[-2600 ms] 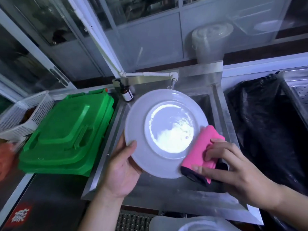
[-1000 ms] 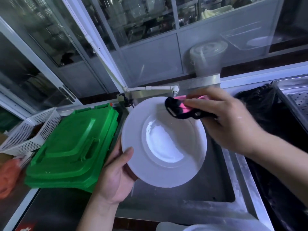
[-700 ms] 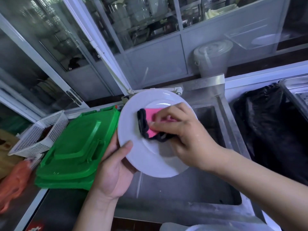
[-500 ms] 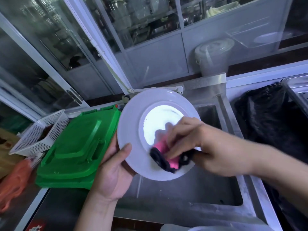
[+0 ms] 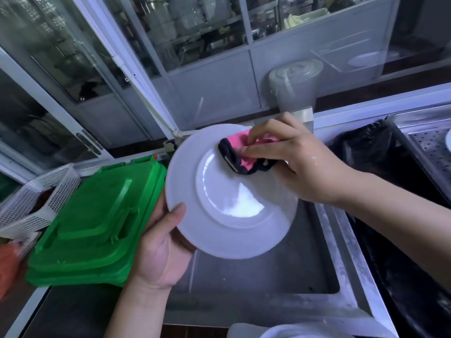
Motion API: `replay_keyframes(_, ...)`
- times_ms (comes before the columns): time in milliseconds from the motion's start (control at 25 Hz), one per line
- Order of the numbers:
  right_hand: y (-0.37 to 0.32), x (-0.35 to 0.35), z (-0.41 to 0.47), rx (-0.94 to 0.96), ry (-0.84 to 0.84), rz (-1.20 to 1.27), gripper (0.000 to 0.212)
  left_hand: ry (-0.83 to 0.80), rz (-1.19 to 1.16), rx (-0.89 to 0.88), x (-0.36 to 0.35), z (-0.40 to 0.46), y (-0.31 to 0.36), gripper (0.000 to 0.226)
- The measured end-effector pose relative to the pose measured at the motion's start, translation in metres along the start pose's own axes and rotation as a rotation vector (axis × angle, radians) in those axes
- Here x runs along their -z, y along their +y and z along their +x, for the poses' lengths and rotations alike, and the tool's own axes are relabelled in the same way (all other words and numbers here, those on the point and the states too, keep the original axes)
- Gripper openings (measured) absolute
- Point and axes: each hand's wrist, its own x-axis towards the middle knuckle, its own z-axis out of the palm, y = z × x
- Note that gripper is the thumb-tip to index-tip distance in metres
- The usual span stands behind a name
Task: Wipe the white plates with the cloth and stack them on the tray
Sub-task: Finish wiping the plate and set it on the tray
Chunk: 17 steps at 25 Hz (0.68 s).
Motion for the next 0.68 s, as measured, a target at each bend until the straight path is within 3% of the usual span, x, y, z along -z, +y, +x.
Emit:
replay_keyframes(120, -0.003, -0.014, -0.021, -0.191, 0.082, 0.103, 0.063, 0.036, 0.025, -0.084, 0.004, 0.001, 0.006, 0.063)
replay_keyframes(240, -0.034, -0.031, -0.049, -0.225, 0.021, 0.182, 0.063, 0.070, 0.023, -0.106, 0.012, 0.003, 0.005, 0.047)
replay_keyframes(400, -0.046, -0.001, -0.043, -0.256, -0.413, 0.743, 0.057, 0.106, 0.004, -0.011, 0.031, -0.001, -0.002, 0.051)
replay_keyframes(440, -0.041, 0.009, -0.034, -0.254, -0.470, 0.781, 0.057, 0.106, -0.005, 0.006, 0.036, -0.003, -0.003, 0.051)
replay_keyframes(600, -0.026, 0.021, 0.022, -0.138, -0.166, 0.560, 0.042, 0.016, -0.067, 0.067, 0.056, -0.009, -0.007, 0.052)
replay_keyframes(680, -0.035, 0.004, 0.049, 0.004, -0.129, 0.426, 0.041, -0.104, -0.094, 0.097, 0.063, -0.008, -0.004, 0.047)
